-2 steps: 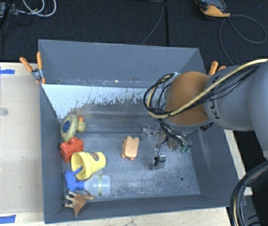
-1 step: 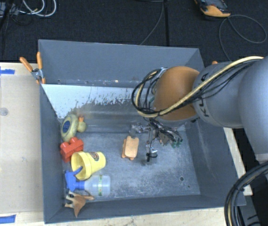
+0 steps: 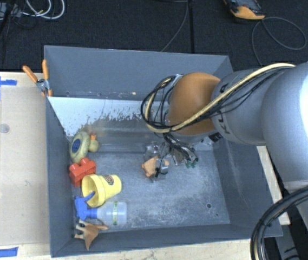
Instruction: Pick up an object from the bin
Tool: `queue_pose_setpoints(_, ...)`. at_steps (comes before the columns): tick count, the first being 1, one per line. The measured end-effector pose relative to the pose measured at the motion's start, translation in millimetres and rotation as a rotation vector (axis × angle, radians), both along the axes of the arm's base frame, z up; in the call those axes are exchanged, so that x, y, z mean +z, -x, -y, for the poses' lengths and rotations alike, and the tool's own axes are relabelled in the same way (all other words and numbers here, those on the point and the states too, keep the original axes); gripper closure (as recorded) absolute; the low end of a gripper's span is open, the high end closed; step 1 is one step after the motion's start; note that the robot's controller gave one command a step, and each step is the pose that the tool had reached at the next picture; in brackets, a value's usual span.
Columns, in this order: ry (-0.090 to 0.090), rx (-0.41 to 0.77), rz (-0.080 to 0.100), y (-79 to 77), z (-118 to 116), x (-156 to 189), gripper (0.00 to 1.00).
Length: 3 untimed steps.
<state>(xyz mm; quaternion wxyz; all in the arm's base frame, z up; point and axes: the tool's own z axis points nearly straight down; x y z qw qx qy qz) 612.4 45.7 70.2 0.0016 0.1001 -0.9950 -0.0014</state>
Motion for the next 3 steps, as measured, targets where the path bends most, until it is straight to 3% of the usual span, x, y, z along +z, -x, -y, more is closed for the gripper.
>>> queue_pose_setpoints(1,0.0,0.001,0.0,0.0,0,0,1.0)
queue_pose_setpoints(2,0.0,-0.006,0.001,-3.8,9,123,1.0)
queue_pose_setpoints(3,0.0,-0.006,0.0,-3.7,9,123,1.0)
